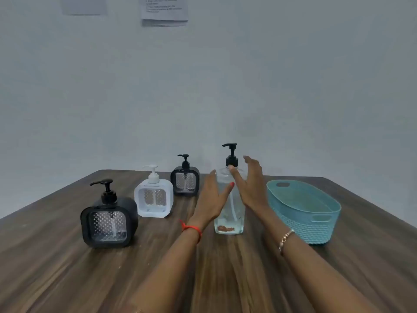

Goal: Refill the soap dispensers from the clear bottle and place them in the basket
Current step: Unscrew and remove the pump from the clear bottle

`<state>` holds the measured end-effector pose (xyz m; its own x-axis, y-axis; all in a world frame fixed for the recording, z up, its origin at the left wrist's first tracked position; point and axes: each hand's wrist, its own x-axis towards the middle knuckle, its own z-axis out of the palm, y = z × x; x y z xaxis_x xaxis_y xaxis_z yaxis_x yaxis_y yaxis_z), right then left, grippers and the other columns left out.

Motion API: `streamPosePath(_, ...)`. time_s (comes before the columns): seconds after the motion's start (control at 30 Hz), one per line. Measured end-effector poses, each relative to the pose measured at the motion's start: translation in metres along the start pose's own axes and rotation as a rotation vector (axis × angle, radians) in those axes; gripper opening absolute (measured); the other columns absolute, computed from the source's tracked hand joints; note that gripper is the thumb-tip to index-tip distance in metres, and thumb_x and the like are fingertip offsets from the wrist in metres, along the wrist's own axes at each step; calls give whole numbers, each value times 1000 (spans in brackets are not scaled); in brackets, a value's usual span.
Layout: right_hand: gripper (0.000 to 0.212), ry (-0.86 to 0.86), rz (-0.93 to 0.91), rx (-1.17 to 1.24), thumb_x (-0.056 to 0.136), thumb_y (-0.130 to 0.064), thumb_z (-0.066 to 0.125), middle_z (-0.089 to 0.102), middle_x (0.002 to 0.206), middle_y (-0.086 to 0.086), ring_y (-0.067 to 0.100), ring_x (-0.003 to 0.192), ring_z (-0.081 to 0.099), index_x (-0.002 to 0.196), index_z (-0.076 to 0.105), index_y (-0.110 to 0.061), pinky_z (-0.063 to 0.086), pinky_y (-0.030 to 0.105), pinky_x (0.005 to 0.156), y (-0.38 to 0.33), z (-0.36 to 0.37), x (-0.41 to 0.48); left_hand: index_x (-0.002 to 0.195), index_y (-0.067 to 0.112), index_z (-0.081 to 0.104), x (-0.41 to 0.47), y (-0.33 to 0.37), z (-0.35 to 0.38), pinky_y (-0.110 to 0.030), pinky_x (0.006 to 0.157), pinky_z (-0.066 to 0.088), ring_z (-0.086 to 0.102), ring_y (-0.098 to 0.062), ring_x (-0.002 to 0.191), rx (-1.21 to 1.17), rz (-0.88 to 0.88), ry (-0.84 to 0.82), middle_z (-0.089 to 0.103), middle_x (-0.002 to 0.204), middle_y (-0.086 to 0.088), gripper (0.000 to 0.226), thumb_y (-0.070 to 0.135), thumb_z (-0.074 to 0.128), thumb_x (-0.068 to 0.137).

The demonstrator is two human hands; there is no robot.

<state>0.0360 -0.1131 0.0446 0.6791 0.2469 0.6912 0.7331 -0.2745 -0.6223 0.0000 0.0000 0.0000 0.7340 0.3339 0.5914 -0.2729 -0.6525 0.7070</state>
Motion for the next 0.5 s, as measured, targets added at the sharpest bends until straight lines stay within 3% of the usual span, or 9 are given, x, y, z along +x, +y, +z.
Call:
streamPosePath(0.07,54,-26,50,43,86,-42,59,52,129,6,20,123,44,127,49,-10,37,31,98,-6,4,14,143,16,26,6,5,1,-40,111,34,40,-16,132,-120,-44,-25,40,145,-3,82,62,53,81)
streamPosePath(0.13,41,-33,101,77,82,-37,66,63,115,8,18,105,54,111,62,-8,40,23,84,-15,5,25,144,16,22,9,7,2,-38,110,36,43,-16,130,-185,-60,-35,41,144,-3,79,46,61,84)
streamPosePath(0.23,31,-20,172,196,77,-26,74,71,96,12,13,78,58,97,70,-3,40,12,62,-17,7,34,142,17,26,12,4,5,-38,107,39,46,-16,126,-240,-64,-12,45,140,-2,83,49,65,77)
streamPosePath(0.37,24,-42,182,207,77,-23,74,71,88,10,13,71,59,91,72,-4,43,19,63,-15,6,41,123,22,37,16,1,6,-32,99,46,56,-14,112,-290,-29,-23,55,120,1,53,31,68,82)
streamPosePath(0.5,20,-170,163,295,80,-16,70,67,87,8,10,71,59,96,71,-3,45,10,64,-9,-5,46,119,24,37,19,-3,6,-33,98,46,56,-15,112,-277,-4,-21,55,120,-1,51,31,70,80)
